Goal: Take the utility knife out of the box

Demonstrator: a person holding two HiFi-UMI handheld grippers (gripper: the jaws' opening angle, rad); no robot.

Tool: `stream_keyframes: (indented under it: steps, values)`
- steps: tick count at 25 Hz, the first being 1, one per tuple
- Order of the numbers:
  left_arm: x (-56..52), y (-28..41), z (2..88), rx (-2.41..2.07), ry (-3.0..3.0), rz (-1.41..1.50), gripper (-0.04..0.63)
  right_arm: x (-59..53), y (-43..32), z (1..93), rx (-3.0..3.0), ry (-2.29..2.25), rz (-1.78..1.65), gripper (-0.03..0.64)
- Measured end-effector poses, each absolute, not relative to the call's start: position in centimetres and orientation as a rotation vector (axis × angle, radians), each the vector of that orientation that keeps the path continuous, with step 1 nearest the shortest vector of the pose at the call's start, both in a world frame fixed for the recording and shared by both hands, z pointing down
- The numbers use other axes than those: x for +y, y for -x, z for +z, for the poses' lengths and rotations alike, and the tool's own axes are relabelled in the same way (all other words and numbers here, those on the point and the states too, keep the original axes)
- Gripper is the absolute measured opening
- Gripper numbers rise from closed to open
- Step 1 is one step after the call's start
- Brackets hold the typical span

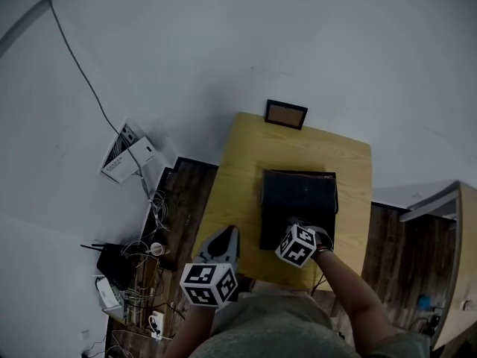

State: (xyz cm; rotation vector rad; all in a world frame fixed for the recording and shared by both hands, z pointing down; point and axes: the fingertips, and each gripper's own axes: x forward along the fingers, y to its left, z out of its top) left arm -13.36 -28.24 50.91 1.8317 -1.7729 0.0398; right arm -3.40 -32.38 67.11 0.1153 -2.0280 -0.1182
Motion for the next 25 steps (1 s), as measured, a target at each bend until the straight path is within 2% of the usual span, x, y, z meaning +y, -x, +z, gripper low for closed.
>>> stream_keyframes:
  steps: [25]
  values:
    - [-19.8, 9.9, 48.7, -1.604, -2.04, 0.08, 0.005, -25.2, 1.2, 55.2, -2.288, -0.756, -0.011, 0.052]
